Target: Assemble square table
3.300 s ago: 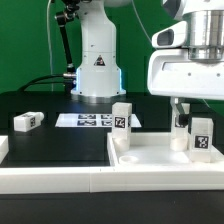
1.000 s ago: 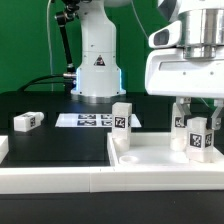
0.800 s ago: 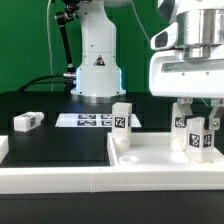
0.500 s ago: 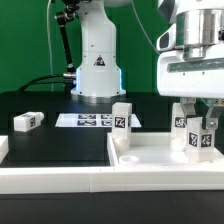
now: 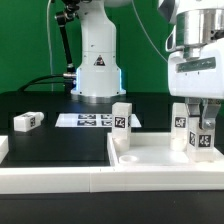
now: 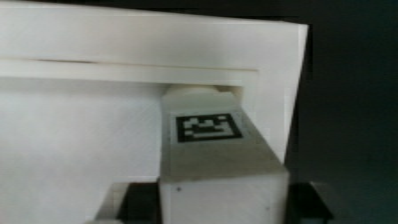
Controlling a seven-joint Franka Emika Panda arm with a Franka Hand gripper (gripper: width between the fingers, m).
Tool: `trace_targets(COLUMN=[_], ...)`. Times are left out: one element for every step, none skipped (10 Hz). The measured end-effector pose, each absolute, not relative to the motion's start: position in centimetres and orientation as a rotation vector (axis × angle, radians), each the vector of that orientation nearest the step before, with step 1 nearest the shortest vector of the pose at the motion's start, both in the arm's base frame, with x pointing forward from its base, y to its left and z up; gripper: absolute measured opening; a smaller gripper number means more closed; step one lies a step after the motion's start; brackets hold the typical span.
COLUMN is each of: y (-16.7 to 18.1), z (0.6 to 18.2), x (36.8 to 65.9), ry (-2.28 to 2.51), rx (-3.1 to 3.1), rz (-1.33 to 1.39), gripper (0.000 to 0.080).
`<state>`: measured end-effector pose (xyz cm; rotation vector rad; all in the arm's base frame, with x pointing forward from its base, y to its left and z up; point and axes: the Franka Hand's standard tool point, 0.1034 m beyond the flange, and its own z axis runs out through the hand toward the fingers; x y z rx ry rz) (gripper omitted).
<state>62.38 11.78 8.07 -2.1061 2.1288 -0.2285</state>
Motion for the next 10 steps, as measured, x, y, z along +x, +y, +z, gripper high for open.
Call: trace_targets(y=[11.8, 11.9, 11.8, 11.5, 11.2, 11.0, 10.8, 10.5, 10.5, 10.6], z=[8.1, 8.1, 8.1, 8.1, 8.1, 8.1, 8.1, 8.1, 8.1, 8.1], x=[62.4, 62.3, 62.3, 62.3, 62.2, 62.2, 62.2, 62.2, 62.2, 62.2], ry=[2.21, 2.244, 2.313, 2.351, 2.376, 2.404, 2.428, 2.439, 2.432, 2.402], rx=[-1.974, -1.908, -1.788, -1.712, -1.665, -1.617, -1.586, -1.574, -1.584, -1.642], rz=[-0.23, -0.232, -0.222, -0.224, -0.216, -0.215, -0.223, -0.228, -0.23, -0.233], gripper=[0.0294, 0.0295, 0.0298, 0.0298, 0.03, 0.0301, 0.0301, 0.0301, 0.0301, 0.037])
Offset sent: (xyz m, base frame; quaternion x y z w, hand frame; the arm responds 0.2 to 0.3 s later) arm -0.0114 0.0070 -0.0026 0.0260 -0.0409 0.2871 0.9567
